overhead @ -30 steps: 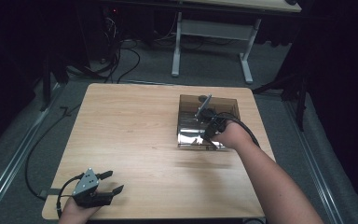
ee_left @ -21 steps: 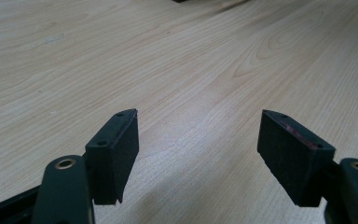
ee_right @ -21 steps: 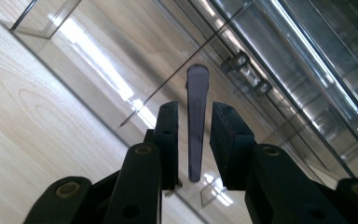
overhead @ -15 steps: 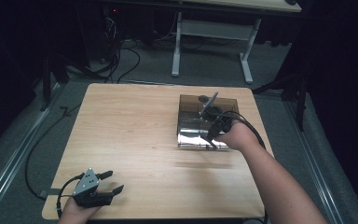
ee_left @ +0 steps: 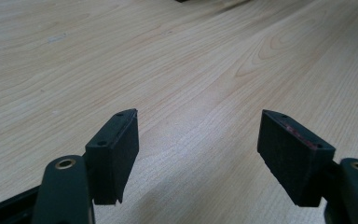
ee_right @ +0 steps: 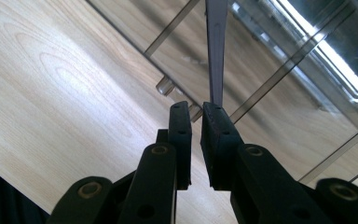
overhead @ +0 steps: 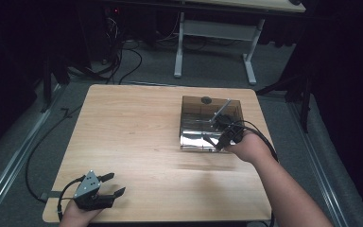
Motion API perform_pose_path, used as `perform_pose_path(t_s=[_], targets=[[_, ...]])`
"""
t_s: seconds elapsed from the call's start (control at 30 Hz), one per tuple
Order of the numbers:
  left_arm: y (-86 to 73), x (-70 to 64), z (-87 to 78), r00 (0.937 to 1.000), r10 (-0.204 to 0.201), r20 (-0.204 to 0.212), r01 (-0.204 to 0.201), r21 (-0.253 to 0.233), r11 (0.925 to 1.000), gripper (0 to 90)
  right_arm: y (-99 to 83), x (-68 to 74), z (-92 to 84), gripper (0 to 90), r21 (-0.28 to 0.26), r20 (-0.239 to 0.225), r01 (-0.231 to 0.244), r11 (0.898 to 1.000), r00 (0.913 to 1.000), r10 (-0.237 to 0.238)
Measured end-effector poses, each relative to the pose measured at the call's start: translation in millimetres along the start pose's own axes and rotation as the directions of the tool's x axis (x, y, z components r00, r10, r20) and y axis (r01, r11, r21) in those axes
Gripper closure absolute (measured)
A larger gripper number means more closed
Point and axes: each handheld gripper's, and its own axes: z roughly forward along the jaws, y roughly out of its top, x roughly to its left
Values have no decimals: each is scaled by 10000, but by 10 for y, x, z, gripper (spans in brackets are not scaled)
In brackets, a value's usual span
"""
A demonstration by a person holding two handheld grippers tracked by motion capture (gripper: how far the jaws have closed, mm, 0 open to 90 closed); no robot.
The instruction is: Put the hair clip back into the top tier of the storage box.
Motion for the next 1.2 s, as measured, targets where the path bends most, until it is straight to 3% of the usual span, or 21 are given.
perform_pose_path(t_s=[0.5,0.67,0.8,1.0,1.13,1.2], targets=[[0,1,-1,10000,4,-3,-4,8,10000,297,-244,11,189,798,-50,-230,-125,9999,9997,124],[-1,0,-1,10000,-10,-17,9,-30,10000,297,-349,45,352,737,-343,-88,-240,9991,9997,237],[-1,3,-2,10000,-31,-15,31,-44,10000,296,-471,59,504,698,-899,-116,-443,9950,9990,435],[-1,5,-2,10000,-54,-57,54,-48,10000,296,-671,117,675,672,-1986,-374,-497,9788,9984,431],[-1,6,-2,9999,-88,-89,87,-62,9999,296,-806,196,763,637,-2909,-204,-324,9562,9994,276],[-2,7,-2,9999,-109,-118,108,-90,9999,296,-880,243,811,626,-3432,-76,-141,9392,9999,123]])
